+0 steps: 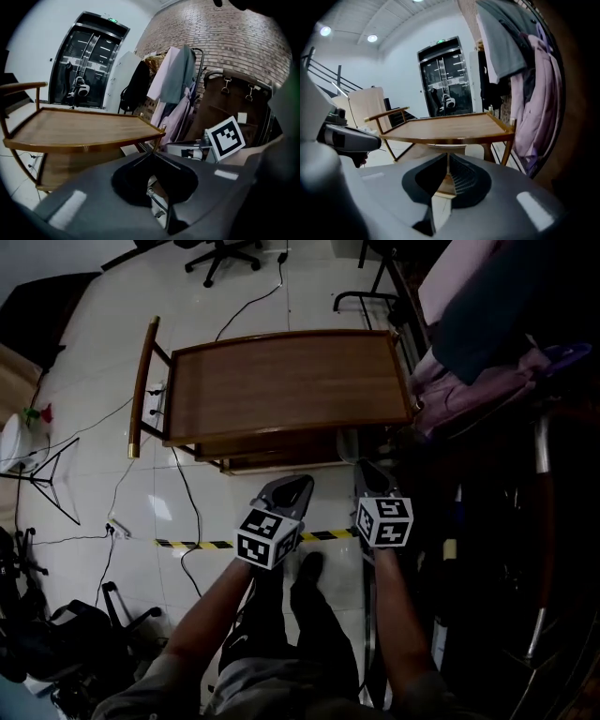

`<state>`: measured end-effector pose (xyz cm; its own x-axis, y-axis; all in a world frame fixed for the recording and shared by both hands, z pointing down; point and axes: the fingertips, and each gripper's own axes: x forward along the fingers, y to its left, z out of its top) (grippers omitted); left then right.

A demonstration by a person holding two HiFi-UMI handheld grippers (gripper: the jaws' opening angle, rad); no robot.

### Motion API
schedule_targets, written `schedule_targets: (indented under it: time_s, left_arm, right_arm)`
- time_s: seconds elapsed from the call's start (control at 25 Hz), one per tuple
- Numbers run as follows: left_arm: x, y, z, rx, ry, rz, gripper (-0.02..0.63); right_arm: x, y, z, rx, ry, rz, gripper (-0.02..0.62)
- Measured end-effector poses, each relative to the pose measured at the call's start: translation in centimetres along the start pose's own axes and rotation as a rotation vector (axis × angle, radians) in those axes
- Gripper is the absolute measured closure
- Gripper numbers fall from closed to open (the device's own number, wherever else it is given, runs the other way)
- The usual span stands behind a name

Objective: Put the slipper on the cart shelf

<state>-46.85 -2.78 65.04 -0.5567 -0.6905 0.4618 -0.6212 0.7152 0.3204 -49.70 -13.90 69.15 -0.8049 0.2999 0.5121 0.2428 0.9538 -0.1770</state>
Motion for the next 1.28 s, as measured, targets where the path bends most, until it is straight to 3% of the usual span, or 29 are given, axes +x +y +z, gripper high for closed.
schedule_targets:
  time_s: [0.16, 0.32, 0.48, 0.68, 0.76, 0.8, 1.28]
  left_arm:
    - [3.9, 3.3, -2.5, 0.022, 0.016, -0.011, 0.598]
    - [6.3, 5.3, -4.7, 0.011, 0.050, -0.034, 0.598]
    - [7.6, 7.0, -5.9, 0.017, 0.066, -0.060, 0.598]
    - [8.4, 8.8, -7.1, 0.020, 0.097, -0.083, 0.598]
    - [8.4, 9.3, -7.3, 0.017, 0.110, -0.086, 0.598]
    - [8.4, 9.4, -7.3, 0.015, 0.115, -0.088, 0.598]
    - [5.6, 5.7, -4.4, 0.044, 0.156, -0.166, 0.598]
  right_arm:
    - [7.2, -3.7, -4.6, 0.052, 0.066, -0.063, 0.550]
    - [13.1, -6.9, -8.7, 0.055, 0.151, -0.103, 0.434]
    - [17.0, -9.4, -10.4, 0.072, 0.180, -0.145, 0.385]
    - [19.8, -11.1, -10.2, 0.046, 0.202, -0.204, 0.399]
    - [20.0, -11.0, -11.1, 0.015, 0.248, -0.208, 0.548]
    - [20.0, -10.8, -11.4, 0.005, 0.261, -0.203, 0.573]
    - [9.5, -3.9, -10.0, 0.034, 0.271, -0.121, 0.589]
